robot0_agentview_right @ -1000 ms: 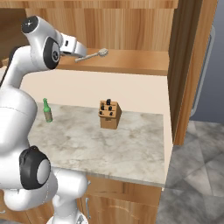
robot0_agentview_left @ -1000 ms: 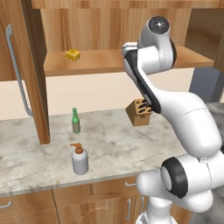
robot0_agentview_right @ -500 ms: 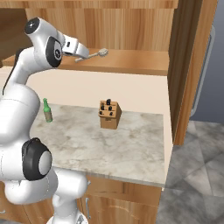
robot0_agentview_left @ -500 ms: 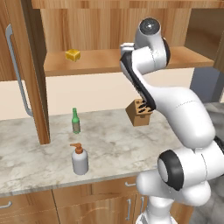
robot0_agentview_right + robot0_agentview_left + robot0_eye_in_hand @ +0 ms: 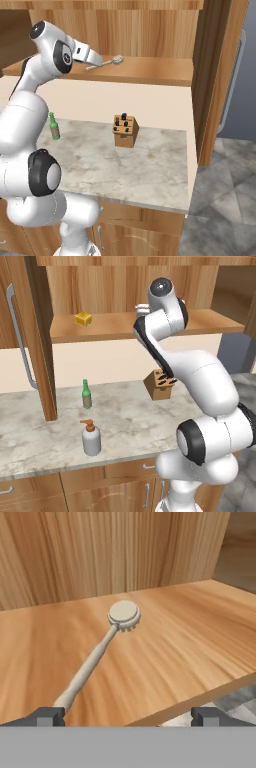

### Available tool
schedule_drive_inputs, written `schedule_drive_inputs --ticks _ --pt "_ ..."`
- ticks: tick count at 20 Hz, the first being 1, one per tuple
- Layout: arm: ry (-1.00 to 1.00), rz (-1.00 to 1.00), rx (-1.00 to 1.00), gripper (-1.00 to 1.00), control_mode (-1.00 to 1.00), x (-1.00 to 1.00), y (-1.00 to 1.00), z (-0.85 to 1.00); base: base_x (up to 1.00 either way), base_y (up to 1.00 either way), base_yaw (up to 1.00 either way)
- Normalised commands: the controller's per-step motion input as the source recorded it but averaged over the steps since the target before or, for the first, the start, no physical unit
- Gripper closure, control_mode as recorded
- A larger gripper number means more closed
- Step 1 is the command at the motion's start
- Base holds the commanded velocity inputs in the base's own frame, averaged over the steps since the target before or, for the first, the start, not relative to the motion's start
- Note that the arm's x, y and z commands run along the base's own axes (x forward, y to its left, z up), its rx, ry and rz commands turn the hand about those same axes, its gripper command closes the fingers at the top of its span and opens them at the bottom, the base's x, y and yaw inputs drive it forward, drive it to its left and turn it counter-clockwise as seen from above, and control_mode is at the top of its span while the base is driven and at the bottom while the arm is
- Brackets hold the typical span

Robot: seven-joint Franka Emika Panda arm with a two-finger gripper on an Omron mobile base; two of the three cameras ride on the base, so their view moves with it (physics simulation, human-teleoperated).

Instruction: Pick the soap dispenser and dish brush from the cabinet and place them on the counter.

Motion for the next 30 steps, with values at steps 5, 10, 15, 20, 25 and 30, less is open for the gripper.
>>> schedule_drive_inputs --ticks 5,10,15,20,25,30 --pt "0.0 -0.07 0.01 -1.0 -1.0 0.21 0.0 0.0 0.0 0.0 0.0" --pt "0.0 -0.07 0.01 -1.0 -1.0 0.22 -0.03 0.0 0.0 0.0 0.0" --pt "0.01 -0.05 0.01 -1.0 -1.0 0.2 -0.09 -0.06 0.0 0.0 0.0" --pt "0.01 -0.05 0.02 -1.0 -1.0 0.22 -0.09 -0.06 0.0 0.0 0.0" --pt "0.01 -0.05 0.02 -1.0 -1.0 0.27 -0.03 -0.02 0.0 0.0 0.0" --pt "0.01 -0.05 0.03 -1.0 -1.0 0.3 0.0 -0.03 0.0 0.0 0.0"
